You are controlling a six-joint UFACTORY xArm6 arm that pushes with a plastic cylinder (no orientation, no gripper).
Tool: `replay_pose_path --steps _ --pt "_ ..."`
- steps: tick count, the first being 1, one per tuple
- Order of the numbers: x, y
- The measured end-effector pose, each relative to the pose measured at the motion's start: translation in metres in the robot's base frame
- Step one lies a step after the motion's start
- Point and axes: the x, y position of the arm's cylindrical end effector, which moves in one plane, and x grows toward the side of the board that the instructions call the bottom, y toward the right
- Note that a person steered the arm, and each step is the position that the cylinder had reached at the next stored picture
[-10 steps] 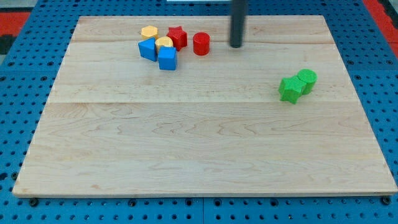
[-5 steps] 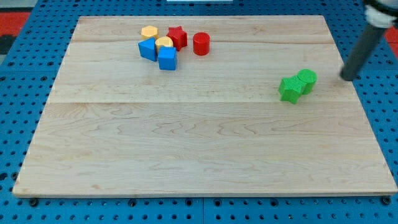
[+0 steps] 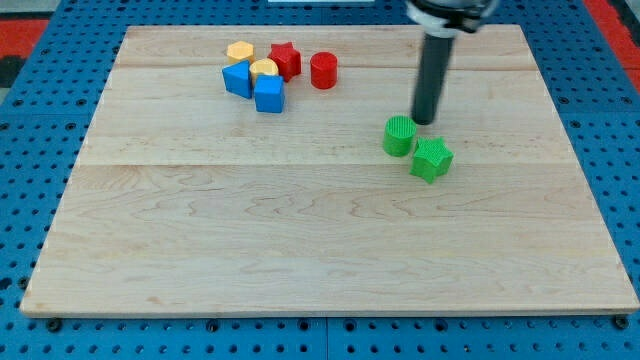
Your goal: Slide the green circle horizontal to the blue cube
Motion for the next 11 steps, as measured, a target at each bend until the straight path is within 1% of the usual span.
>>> replay_pose_path --steps 1,2,3,4,5,6,7,8,9,10,11 --pt "0.026 0.046" --pt "0.048 0.013" --pt "0.048 -0.047" --pt "0.037 -0.045" --pt "0.037 -0.045" --pt "0.023 -0.072" --pt "-0.025 -0.1" --pt "-0.031 -0.111" --pt "-0.002 -0.103" --pt "0.003 -0.128" --pt "-0.014 -0.139"
